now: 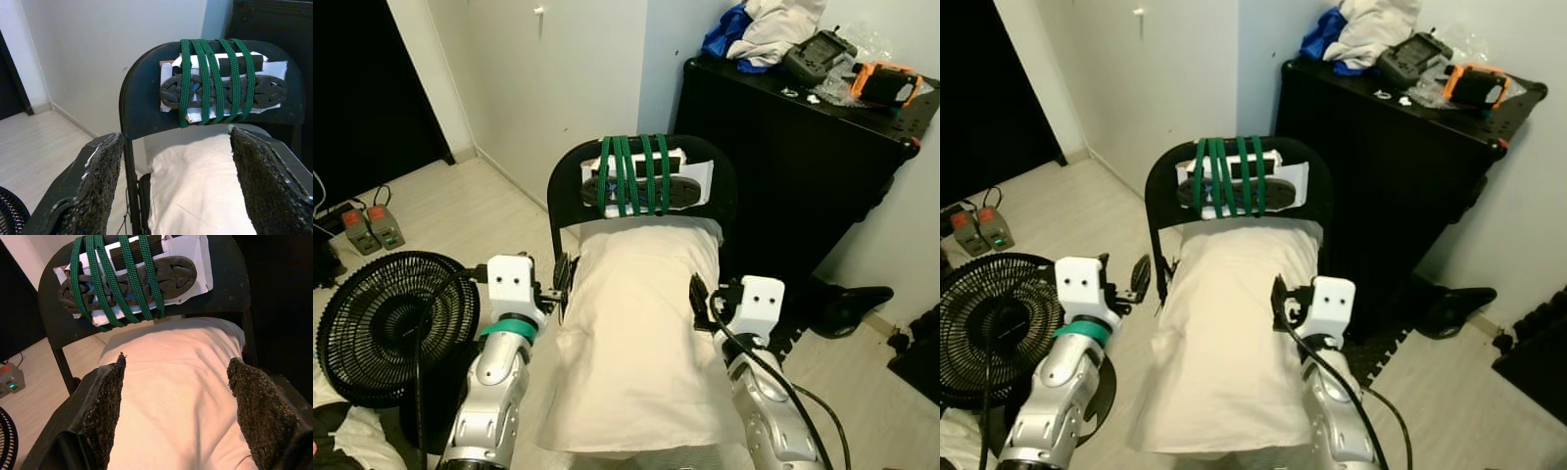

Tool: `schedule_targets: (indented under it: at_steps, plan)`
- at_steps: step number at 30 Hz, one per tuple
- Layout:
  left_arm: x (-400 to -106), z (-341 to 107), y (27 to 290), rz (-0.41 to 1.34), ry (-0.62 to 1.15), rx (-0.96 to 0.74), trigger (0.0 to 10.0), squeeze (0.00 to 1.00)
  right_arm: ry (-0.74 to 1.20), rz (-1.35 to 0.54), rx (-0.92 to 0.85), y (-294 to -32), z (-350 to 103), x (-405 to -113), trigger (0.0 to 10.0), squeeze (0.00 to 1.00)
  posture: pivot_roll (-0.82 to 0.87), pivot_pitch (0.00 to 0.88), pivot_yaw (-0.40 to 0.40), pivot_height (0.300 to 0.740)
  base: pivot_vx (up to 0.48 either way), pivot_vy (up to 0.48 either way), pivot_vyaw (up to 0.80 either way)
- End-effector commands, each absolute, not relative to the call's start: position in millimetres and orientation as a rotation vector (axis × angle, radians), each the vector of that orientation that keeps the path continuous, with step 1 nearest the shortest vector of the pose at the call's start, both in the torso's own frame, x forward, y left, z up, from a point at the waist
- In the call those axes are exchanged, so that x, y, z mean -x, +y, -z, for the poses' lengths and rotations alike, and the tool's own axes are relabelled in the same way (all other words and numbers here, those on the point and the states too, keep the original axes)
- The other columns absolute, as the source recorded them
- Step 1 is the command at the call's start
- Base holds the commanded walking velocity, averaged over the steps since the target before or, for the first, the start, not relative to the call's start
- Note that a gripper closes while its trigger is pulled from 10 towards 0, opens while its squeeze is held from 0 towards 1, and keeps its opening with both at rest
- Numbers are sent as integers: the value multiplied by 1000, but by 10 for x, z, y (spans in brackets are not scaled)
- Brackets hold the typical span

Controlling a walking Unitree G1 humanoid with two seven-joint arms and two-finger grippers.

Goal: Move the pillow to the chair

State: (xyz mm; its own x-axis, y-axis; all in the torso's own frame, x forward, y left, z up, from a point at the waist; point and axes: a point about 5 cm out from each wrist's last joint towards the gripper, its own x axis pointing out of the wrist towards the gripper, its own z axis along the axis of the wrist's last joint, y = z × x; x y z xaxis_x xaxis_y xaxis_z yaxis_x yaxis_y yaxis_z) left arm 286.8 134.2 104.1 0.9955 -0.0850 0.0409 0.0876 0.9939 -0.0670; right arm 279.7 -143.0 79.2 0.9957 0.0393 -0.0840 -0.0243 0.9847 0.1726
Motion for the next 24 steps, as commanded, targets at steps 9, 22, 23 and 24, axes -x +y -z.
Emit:
schedule_targets:
  at_steps: [9, 22, 23, 24]
  plan:
    - [-2835, -1013, 1357, 89, -14, 57, 10000, 0, 122, -28, -185, -1430, -730, -2764, 10000, 0, 10, 0, 53, 740, 0, -480, 0]
    - [-2827, -1005, 1372, 80, -5, 66, 10000, 0, 127, -28, -184, -1430, -723, -2756, 10000, 0, 11, 0, 53, 740, 0, -480, 0]
    - [-2827, -1005, 1372, 80, -5, 66, 10000, 0, 127, -28, -184, -1430, -723, -2756, 10000, 0, 11, 0, 53, 740, 0, -480, 0]
    - [-2826, -1005, 1375, 79, -4, 67, 10000, 0, 127, -28, -184, -1431, -722, -2756, 10000, 0, 11, 0, 53, 740, 0, -480, 0]
